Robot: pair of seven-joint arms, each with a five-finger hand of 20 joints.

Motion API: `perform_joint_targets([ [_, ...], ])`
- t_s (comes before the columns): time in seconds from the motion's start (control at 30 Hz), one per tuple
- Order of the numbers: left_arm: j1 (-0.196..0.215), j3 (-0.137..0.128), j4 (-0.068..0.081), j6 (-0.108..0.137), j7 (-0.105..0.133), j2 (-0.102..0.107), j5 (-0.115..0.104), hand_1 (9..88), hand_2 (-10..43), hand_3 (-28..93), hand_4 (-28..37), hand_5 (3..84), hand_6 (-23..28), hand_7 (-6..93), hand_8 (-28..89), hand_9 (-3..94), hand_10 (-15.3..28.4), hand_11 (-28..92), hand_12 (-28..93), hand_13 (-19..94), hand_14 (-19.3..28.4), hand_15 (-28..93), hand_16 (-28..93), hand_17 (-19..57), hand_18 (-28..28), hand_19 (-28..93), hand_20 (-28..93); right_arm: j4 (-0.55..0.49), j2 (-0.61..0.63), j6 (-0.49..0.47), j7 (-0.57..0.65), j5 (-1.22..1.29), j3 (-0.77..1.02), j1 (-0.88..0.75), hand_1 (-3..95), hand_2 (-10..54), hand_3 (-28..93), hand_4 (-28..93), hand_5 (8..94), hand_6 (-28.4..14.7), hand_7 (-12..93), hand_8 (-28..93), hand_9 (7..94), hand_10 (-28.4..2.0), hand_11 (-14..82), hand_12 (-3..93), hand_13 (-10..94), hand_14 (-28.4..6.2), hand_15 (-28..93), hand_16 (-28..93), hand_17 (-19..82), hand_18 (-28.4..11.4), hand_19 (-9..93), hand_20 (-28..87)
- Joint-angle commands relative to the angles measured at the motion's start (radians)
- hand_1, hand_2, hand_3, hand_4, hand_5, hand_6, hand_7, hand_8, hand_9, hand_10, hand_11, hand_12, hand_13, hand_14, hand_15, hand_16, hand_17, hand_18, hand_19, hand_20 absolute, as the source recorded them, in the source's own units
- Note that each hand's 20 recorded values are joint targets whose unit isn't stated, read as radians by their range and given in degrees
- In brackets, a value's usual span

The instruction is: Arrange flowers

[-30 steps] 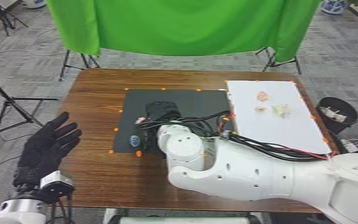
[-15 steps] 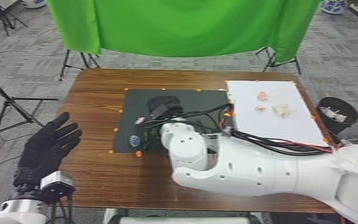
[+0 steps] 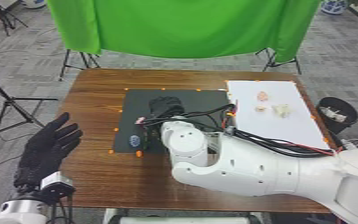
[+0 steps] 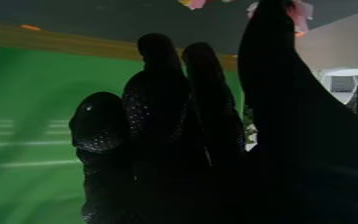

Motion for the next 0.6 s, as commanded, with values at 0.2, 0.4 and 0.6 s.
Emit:
perform_joint_targets([
  [0.2, 0.067, 0.005, -0.022, 0.041, 0.071, 0.011, -0.041, 30.5, 6.7, 66, -20.5, 39.0, 10.3, 9.9, -8, 32.8, 19.1, 29, 11, 18, 23.8, 49, -11, -9.4, 20.6, 44, 8, -0.083, 0.097, 0.007, -0.048, 0.047, 0.083, 0.081, 39.6, -9.4, 73, -21, 53.9, -9.9, 19, -9, 58.6, -22.5, 26.6, 16.4, 71, -9.7, 78, 13, 55, -15.5, 93, 31],
  [0.4, 0.075, 0.023, -0.024, 0.057, 0.131, 0.055, -0.077, 30.5, 6.7, 66, -20.6, 39.0, 10.3, 10.0, -8, 32.7, 19.0, 29, 10, 18, 23.8, 49, -11, -9.4, 20.6, 44, 8, -0.126, 0.243, 0.004, -0.101, 0.136, 0.150, 0.081, 37.7, -7.0, 74, -21, 51.4, -9.3, 18, -9, 55.8, -22.6, 22.0, 15.2, 69, -10.4, 79, 12, 53, -15.6, 93, 30],
  [0.6, 0.080, 0.039, -0.022, 0.070, 0.178, 0.087, -0.108, 30.5, 6.8, 66, -20.7, 39.0, 10.4, 9.9, -8, 32.5, 19.0, 29, 10, 18, 23.8, 49, -11, -9.4, 20.6, 44, 8, -0.118, 0.387, -0.013, -0.097, 0.199, 0.183, 0.058, 36.9, -6.1, 75, -21, 48.9, -8.7, 17, -9, 53.1, -22.4, 18.0, 14.8, 68, -10.5, 78, 11, 52, -15.2, 93, 27],
])
